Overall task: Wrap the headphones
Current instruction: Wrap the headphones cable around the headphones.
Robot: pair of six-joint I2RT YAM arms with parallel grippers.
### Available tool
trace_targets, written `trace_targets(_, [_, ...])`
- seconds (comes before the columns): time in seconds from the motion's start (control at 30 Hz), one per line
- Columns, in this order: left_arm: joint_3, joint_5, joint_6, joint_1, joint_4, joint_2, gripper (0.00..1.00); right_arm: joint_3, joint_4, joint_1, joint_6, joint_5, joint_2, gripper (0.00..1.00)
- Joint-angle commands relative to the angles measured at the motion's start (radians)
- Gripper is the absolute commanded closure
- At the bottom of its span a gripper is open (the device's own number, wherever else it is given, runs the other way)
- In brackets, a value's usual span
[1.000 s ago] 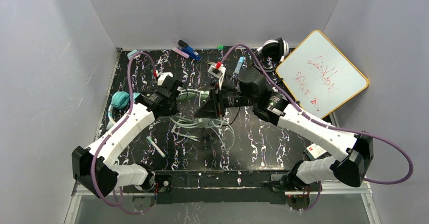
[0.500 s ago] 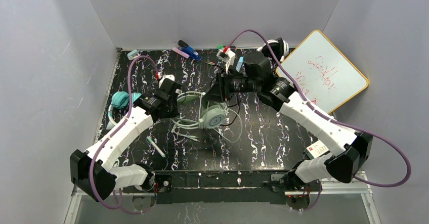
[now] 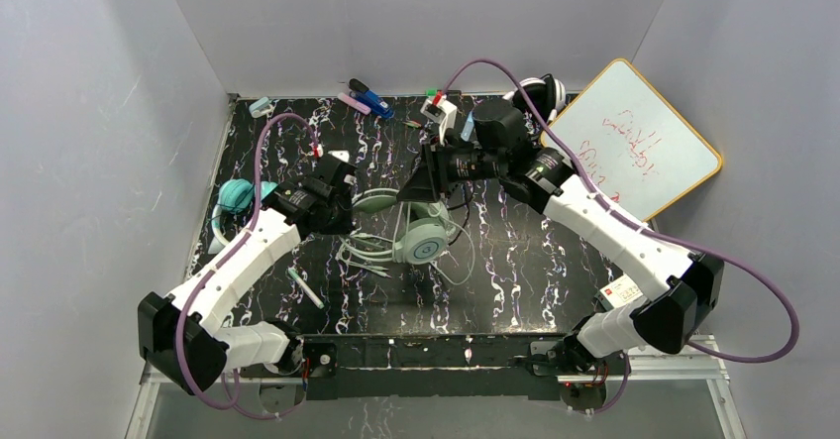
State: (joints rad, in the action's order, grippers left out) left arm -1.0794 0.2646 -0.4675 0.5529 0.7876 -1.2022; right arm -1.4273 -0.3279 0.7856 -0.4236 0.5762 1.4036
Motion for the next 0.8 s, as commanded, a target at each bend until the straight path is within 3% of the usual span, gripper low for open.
trace_targets(0.0, [-0.048,-0.101,0.034,0.005,0.077,-0.006,1.00,-0.093,-0.034,-0.009,0.096,-0.034,0.029,0.60])
trace_targets(0.17, [-0.071,-0.107,0.055,0.007,0.141,-0.020,1.00,-0.192,-0.253,-0.009,0.291,-0.146,0.098,0.59])
trace_targets(0.33, [-0.089,-0.143,0.077,0.009,0.161,-0.027,1.00,-0.261,-0.363,-0.009,0.418,-0.143,0.154,0.57])
trace_targets(0.53, [-0.107,-0.127,0.113,0.012,0.187,-0.053,1.00,-0.330,-0.445,-0.009,0.565,-0.019,0.173,0.56])
trace_targets(0.67, [-0.092,-0.110,0.140,0.012,0.183,-0.059,1.00,-0.341,-0.442,-0.009,0.573,0.074,0.146,0.65])
trace_targets(0.77, [-0.069,-0.108,0.168,0.012,0.159,-0.049,1.00,-0.368,-0.457,-0.010,0.562,0.179,0.140,0.66])
